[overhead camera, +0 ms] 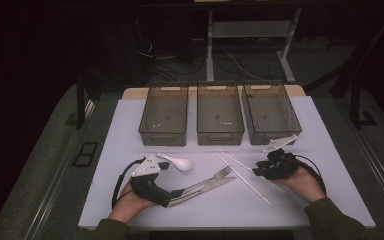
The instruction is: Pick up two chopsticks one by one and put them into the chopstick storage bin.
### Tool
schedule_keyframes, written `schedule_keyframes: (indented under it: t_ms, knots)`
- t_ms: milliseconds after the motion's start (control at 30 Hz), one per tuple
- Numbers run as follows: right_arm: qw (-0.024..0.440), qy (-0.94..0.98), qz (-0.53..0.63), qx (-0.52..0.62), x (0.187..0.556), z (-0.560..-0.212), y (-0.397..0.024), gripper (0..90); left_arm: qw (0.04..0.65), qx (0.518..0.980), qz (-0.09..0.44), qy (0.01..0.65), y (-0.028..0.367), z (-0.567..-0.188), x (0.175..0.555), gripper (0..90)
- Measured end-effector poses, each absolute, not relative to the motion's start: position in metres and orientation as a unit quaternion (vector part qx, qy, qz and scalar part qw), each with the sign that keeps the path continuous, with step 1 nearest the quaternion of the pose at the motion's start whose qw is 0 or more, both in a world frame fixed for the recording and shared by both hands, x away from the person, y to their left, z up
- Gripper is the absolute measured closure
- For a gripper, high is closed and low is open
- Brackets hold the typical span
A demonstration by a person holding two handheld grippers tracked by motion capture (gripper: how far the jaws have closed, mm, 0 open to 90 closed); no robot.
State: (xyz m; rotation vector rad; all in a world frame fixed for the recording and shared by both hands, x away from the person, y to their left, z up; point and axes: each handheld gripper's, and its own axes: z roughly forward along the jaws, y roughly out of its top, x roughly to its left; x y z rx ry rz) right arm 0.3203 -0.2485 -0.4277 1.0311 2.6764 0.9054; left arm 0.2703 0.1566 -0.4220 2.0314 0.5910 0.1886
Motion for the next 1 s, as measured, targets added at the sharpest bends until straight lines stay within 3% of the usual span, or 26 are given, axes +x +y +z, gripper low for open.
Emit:
schedule_keyframes:
  t_ms: [500,1000]
  knots:
    - [0.064,0.896,0.281,0.338,0.3213,-0.4364,-0.2447,81.4,0.486,0.836,0.077,0.243,0.1562,-0.4225,0.2704,0.0]
    - [0.080,0.895,0.280,0.339,0.3176,-0.4374,-0.2428,84.2,0.487,0.835,0.078,0.244,0.1559,-0.4226,0.2702,0.0]
